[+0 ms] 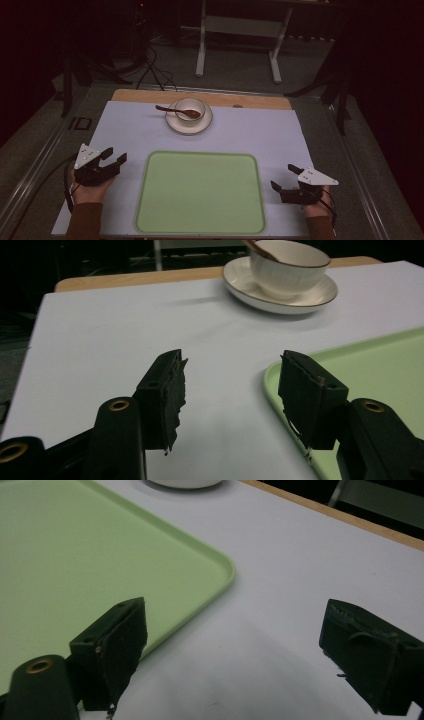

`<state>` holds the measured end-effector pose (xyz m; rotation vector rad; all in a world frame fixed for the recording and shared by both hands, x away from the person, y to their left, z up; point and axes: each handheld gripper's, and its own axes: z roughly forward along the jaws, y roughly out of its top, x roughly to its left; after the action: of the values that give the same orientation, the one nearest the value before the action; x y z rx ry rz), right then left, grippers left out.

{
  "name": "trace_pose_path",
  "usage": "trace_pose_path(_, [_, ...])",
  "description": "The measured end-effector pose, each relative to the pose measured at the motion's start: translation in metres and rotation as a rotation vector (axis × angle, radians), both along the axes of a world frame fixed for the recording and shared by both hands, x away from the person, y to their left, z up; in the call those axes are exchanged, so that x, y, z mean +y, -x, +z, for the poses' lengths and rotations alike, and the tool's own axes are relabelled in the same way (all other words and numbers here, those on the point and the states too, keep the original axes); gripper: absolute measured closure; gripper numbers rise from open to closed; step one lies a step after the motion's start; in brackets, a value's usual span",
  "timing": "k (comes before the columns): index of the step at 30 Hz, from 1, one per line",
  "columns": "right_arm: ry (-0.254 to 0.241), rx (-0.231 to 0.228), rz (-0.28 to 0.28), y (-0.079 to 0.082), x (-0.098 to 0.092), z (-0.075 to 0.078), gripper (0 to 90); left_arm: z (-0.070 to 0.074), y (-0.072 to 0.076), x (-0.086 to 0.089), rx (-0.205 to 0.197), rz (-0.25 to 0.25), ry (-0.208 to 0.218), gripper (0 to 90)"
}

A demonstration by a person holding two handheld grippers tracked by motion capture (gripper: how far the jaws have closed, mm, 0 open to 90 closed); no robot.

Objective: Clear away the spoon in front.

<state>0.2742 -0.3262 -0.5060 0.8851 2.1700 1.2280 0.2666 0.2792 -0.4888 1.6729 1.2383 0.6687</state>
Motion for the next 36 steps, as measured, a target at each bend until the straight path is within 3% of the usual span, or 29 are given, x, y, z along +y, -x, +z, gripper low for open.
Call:
trace_pose_path(1, [0.0, 0.0, -0.002, 0.0, 0.0, 0.0, 11.6, 0.001, -0.002, 0.0, 0.001, -0.009, 0.012, 43.0])
trace_pose_path(5, [-0.005, -0.006, -0.006, 0.001, -0.001, 0.001, 11.6, 0.006, -0.007, -0.004, -0.009, -0.02, -0.011, 42.5])
trace_pose_path(14, [-0.011, -0.013, -0.012, 0.001, -0.003, 0.002, 11.6, 0.02, -0.018, -0.011, -0.038, -0.014, -0.021, 42.4])
trace_pose_path(22, [-0.011, -0.009, -0.012, 0.001, -0.004, 0.002, 11.6, 0.036, -0.034, -0.026, -0.081, -0.026, -0.035, 42.3])
trace_pose_path(36, [-0.015, -0.011, -0.013, 0.001, -0.006, 0.003, 11.6, 0.052, -0.062, -0.042, -0.073, -0.064, -0.056, 42.3])
